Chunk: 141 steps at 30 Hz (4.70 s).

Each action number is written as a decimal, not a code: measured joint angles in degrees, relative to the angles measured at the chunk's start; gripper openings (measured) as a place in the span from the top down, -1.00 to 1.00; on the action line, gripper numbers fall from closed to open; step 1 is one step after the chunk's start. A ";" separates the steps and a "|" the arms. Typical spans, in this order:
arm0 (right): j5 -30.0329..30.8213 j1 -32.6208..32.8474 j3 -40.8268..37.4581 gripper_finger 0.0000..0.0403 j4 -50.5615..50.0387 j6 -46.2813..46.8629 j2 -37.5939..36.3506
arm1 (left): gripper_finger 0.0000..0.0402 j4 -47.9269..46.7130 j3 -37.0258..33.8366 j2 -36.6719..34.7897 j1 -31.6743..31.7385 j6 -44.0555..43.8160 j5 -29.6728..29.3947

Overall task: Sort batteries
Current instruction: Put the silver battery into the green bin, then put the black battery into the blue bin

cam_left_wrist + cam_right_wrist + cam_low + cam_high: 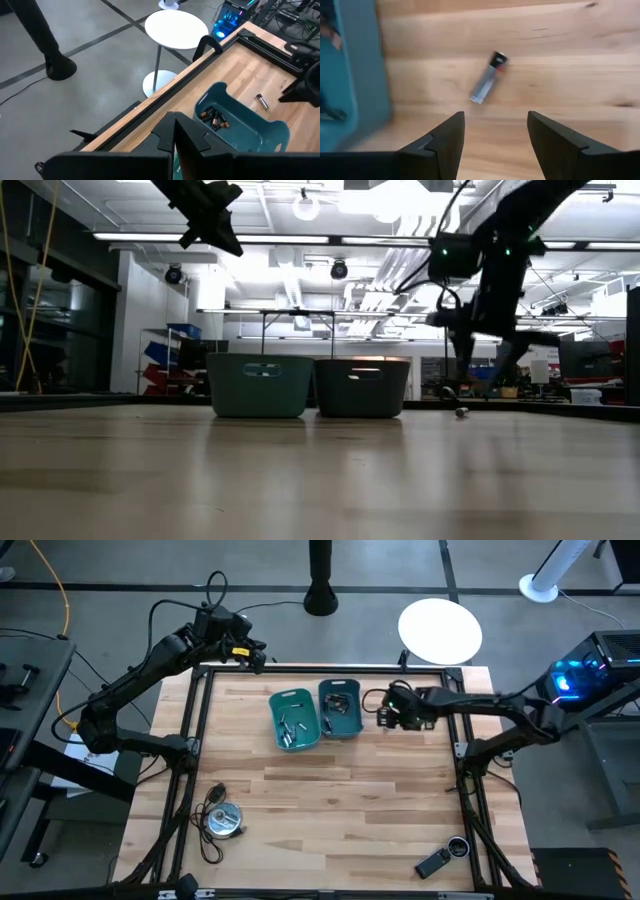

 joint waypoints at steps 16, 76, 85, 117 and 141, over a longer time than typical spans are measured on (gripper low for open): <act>3.89 -1.38 0.63 0.20 9.58 3.98 13.96 | 1.00 1.10 0.00 0.01 0.00 1.04 -0.06; -18.12 15.90 6.78 0.17 -30.20 -38.52 -3.45 | 1.00 2.36 0.00 0.01 -0.59 2.08 -0.80; -29.44 24.06 -10.94 0.23 -25.40 -27.02 -9.42 | 1.00 5.49 0.00 0.01 -0.61 2.57 -0.80; -22.01 34.40 -5.87 0.42 -27.13 -36.21 21.32 | 1.00 5.75 -0.01 0.01 -0.61 0.16 -0.98; -22.97 34.47 -9.18 0.99 -27.48 -27.52 24.87 | 1.00 6.70 -0.02 0.01 -0.61 1.56 -0.96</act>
